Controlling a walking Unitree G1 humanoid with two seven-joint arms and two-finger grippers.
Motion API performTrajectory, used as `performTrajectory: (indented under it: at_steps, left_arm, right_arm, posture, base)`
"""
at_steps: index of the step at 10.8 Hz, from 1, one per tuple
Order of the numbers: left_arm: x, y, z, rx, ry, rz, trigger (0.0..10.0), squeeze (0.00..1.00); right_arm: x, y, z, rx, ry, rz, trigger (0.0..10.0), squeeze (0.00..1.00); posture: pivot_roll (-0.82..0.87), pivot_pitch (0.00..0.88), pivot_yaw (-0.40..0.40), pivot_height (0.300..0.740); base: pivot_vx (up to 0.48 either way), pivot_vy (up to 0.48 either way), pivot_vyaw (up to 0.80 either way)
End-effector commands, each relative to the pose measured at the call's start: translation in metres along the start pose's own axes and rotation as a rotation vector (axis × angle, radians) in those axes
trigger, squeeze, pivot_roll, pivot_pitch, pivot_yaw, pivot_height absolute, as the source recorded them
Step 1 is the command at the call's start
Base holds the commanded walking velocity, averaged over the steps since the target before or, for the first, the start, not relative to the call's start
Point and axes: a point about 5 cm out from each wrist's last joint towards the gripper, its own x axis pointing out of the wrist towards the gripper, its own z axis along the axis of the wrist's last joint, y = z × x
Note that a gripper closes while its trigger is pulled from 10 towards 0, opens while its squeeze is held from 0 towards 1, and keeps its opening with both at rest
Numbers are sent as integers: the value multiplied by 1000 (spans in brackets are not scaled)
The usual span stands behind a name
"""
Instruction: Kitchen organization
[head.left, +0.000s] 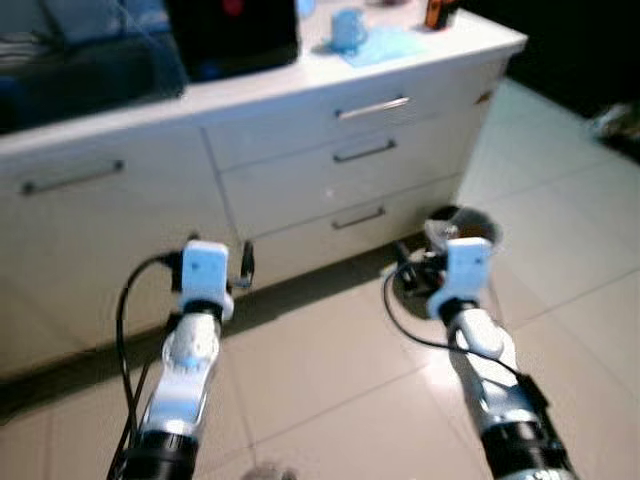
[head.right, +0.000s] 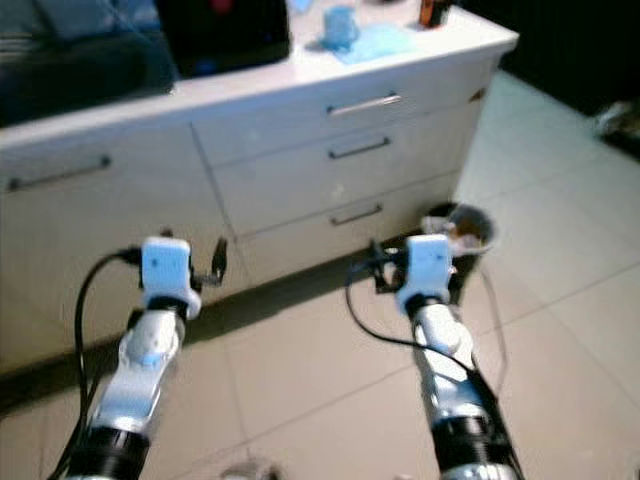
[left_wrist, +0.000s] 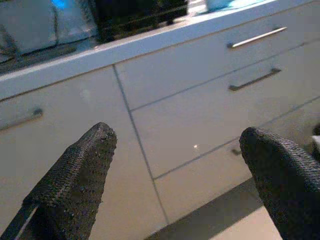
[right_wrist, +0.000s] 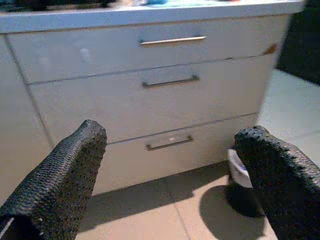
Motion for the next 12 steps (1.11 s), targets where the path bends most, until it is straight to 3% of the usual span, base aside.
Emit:
performTrajectory:
  at_steps: [1,3,5,7,12]
  left_arm:
    - [1,6,0,8,4,14,10000,0]
    - [2,6,0,5,5,12,10000,0]
    - [2,6,1,14,-14,1,10000,0]
    - [0,23,2,41,-21,72,10000,0]
    - [0,26,-2,36,1,104,10000,0]
  right_arm:
    - [0,9,-2,20,3,21,10000,0]
    - [0,9,-1,9,-1,25,10000,0]
    - [-1,10,-3,11,4,26,10000,0]
    - [0,10,-3,-1,3,25,10000,0]
    - [0,13,-4,-9,4,38,10000,0]
  posture:
    - [-18,49,49,740]
    - [-21,50,50,740]
    - [-19,51,48,740]
    - [-19,52,47,740]
    - [-18,56,42,740]
  base:
    - [0,401,0]
    - [0,386,0]
    - [0,0,0]
    - [0,0,0]
    - [273,0,0]
